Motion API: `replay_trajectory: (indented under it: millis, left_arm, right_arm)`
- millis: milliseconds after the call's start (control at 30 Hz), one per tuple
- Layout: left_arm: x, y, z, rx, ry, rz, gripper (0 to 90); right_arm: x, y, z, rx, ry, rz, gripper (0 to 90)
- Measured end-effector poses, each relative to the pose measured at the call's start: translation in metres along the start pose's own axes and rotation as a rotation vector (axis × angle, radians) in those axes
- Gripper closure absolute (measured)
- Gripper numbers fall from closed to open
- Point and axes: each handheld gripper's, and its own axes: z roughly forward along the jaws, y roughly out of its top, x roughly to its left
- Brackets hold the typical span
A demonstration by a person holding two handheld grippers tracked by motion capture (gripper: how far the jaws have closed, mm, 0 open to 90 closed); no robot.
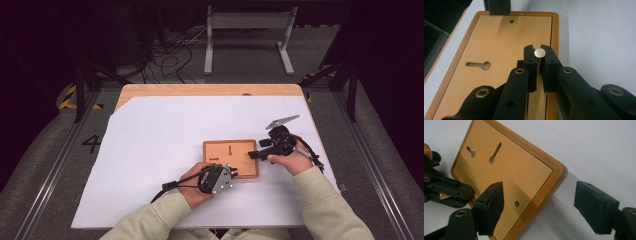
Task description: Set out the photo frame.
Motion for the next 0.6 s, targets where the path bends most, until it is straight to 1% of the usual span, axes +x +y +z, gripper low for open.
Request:
replay_trajectory:
  millis: [33, 67, 133, 200, 267, 367, 467, 533, 600]
  left_arm:
    - [0.0, 0.0, 0.0, 0.005, 0.001, 0.006, 83.8]
    - [0.0, 0.0, 0.0, 0.006, 0.002, 0.008, 83.8]
    - [-0.001, 0.0, 0.0, 0.001, 0.004, 0.005, 83.9]
    - [0.0, 0.0, 0.0, 0.0, 0.004, 0.002, 83.8]
    - [-0.001, 0.0, 0.0, 0.002, 0.005, 0.006, 83.9]
    - [0.0, 0.0, 0.0, 0.002, 0.0, 0.0, 83.8]
    - [0.002, -0.001, 0.0, -0.002, -0.011, -0.014, 83.8]
    - [0.002, -0.001, 0.0, -0.003, -0.015, -0.018, 83.8]
    - [0.003, -0.001, 0.0, -0.005, -0.028, -0.038, 83.5]
  right_arm:
    - [-0.001, 0.002, 0.004, 0.013, 0.013, 0.001, 23.0]
    - [-0.002, 0.004, 0.007, 0.024, 0.03, 0.012, 22.7]
    - [-0.004, 0.007, 0.014, 0.038, 0.069, 0.029, 22.0]
    - [-0.006, 0.008, 0.022, 0.059, 0.11, 0.057, 21.6]
    - [-0.009, 0.007, 0.029, 0.068, 0.14, 0.069, 22.8]
    - [-0.009, 0.007, 0.037, 0.074, 0.187, 0.083, 22.9]
    - [-0.008, 0.007, 0.039, 0.079, 0.192, 0.093, 23.1]
    - [-0.01, 0.007, 0.039, 0.081, 0.201, 0.119, 25.1]
    - [-0.011, 0.007, 0.038, 0.079, 0.209, 0.122, 26.8]
